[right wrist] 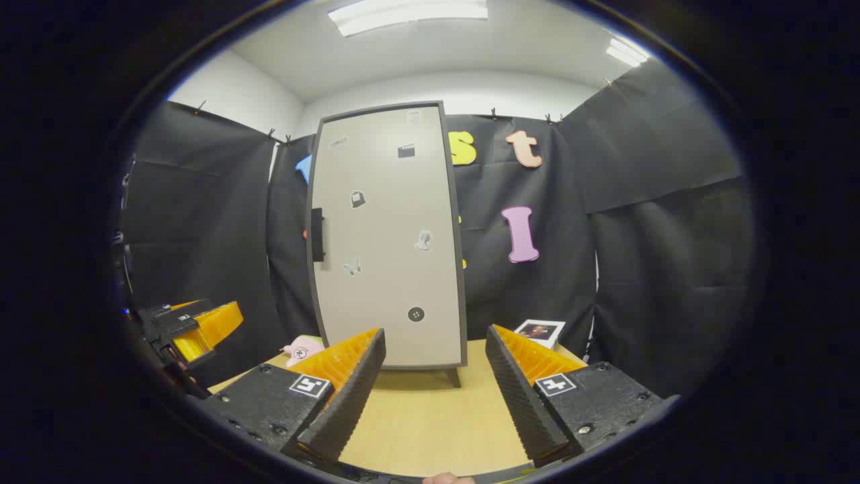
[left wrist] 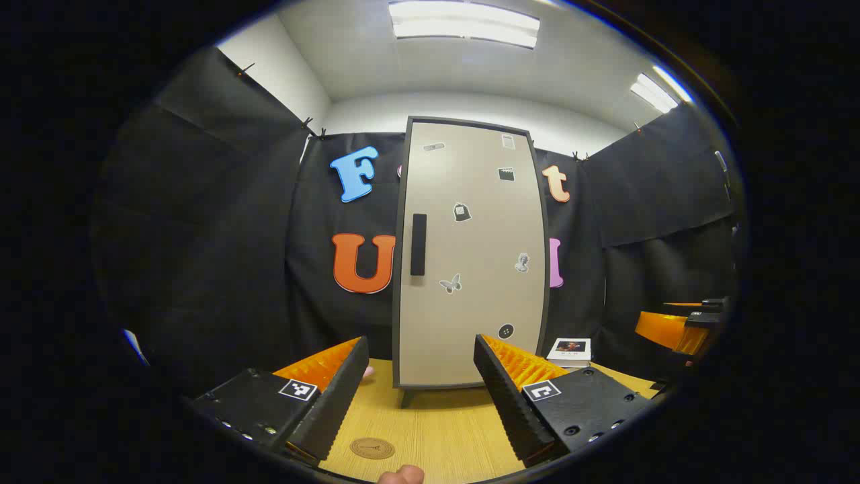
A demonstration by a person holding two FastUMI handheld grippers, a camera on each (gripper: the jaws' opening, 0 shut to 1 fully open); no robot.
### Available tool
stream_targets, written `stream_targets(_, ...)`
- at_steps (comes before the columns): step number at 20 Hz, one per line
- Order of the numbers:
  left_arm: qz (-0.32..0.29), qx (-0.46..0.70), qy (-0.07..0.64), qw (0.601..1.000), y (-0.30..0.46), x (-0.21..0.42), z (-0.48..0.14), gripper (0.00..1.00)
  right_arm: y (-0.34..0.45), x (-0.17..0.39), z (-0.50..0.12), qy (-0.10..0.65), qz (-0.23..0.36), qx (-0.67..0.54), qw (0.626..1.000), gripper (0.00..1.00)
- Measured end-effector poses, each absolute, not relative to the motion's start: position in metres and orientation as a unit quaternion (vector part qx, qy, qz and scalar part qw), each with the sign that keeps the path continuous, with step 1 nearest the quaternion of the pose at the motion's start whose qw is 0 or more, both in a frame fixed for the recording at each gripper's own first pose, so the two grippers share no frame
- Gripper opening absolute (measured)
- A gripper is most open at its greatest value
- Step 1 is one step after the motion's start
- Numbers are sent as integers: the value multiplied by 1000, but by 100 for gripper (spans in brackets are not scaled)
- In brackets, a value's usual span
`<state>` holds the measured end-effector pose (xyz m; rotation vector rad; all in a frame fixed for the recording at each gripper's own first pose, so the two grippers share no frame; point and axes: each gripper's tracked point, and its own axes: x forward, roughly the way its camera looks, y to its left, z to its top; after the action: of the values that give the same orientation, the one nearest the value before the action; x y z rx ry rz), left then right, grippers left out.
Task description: Open the cabinet door with the right hand, grasp the bottle in the cabinet with the left hand and place it on the coaster, then close the cabinet door with the right hand.
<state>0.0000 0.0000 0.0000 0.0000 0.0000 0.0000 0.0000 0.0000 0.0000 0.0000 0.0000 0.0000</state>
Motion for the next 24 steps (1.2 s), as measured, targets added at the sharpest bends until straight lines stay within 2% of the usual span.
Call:
stream_targets(11, -8, 9, -4, 1000, -5, -3, 2, 95, -5, 1, -8, 5, -8, -3, 1000, 96)
stream_targets(24, -5, 7, -4, 1000, -5, -2, 3, 95, 8, 7, -5, 6, 17, -7, 1000, 96)
